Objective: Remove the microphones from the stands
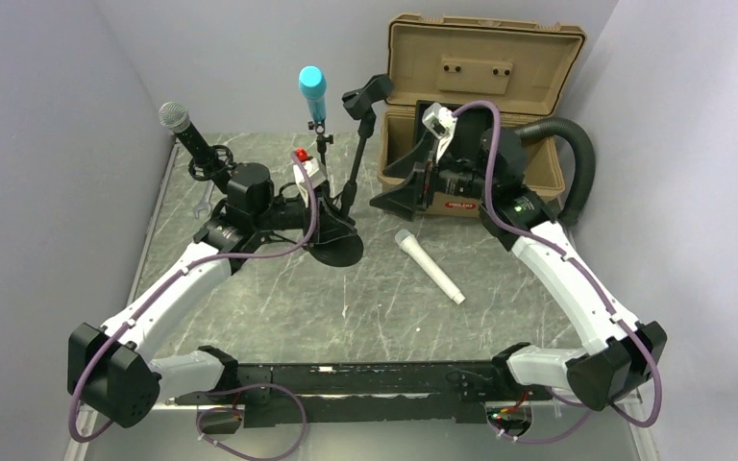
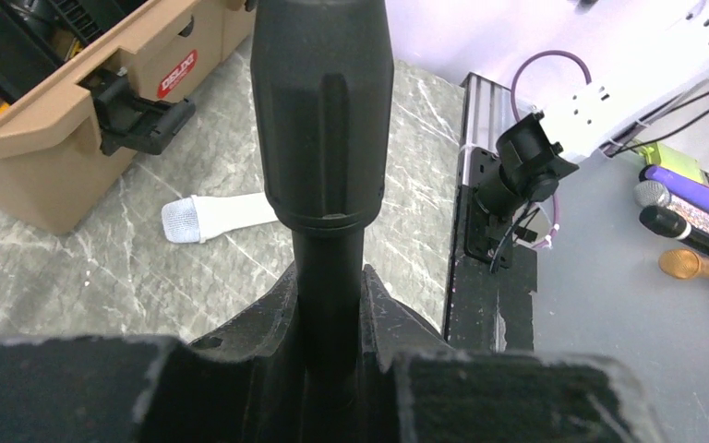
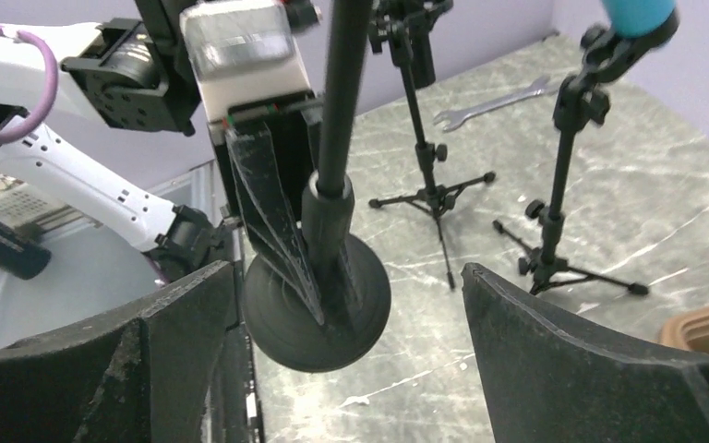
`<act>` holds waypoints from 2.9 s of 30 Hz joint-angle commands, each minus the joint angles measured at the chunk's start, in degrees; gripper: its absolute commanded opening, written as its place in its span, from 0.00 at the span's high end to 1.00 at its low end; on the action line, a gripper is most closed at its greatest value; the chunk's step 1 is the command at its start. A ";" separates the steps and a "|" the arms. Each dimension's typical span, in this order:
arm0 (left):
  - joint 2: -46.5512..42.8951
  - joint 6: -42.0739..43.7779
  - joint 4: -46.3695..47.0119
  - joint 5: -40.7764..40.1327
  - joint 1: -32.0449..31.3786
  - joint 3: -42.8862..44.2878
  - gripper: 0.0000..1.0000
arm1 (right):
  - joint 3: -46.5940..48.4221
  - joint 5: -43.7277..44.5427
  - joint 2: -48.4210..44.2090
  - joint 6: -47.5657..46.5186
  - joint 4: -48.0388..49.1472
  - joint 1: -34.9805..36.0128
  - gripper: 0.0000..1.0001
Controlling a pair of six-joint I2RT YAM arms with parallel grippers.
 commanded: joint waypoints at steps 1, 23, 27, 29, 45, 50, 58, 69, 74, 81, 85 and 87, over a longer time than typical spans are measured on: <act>-2.85 -1.69 3.68 -2.46 -0.05 1.05 1.00 | -3.42 -1.59 -0.13 6.32 9.41 0.16 0.08; 3.79 -0.06 0.84 -5.48 -3.62 7.37 1.00 | -4.74 0.34 8.41 9.82 16.96 5.63 0.81; 2.15 0.58 2.45 -2.85 -3.67 5.26 1.00 | -5.70 -0.36 6.94 6.46 16.13 5.10 1.00; 0.95 0.10 4.15 0.49 -3.61 3.99 1.00 | -6.69 -4.04 5.51 5.32 17.64 3.59 1.00; -0.33 -10.24 10.33 10.62 -3.71 5.90 1.00 | -6.34 -16.24 2.06 4.72 16.50 0.01 0.20; 1.61 3.75 -5.98 -5.60 -6.22 12.11 1.00 | -3.84 -8.99 2.96 9.53 15.13 -0.09 0.18; 2.46 10.36 -11.23 -24.78 -11.51 14.38 1.00 | -4.36 -4.35 3.43 14.16 18.18 -0.36 0.25; 4.96 8.97 -11.32 -27.99 -12.58 15.29 1.00 | -9.41 -1.53 3.20 14.95 21.48 -1.12 0.45; 4.68 8.95 -11.22 -27.98 -12.64 15.19 1.00 | -10.88 -0.31 3.37 14.51 21.79 -1.12 0.41; 4.24 9.42 -10.92 -26.41 -12.60 14.75 1.00 | -11.19 -0.91 3.83 15.11 23.09 -1.14 0.76; 3.11 11.10 -10.44 -21.30 -12.60 13.53 1.00 | -11.44 -2.38 2.88 13.85 23.65 -1.88 1.00; 1.61 12.00 -9.38 -15.58 -12.49 12.08 1.00 | -11.86 -4.01 1.88 12.84 24.32 -2.66 1.00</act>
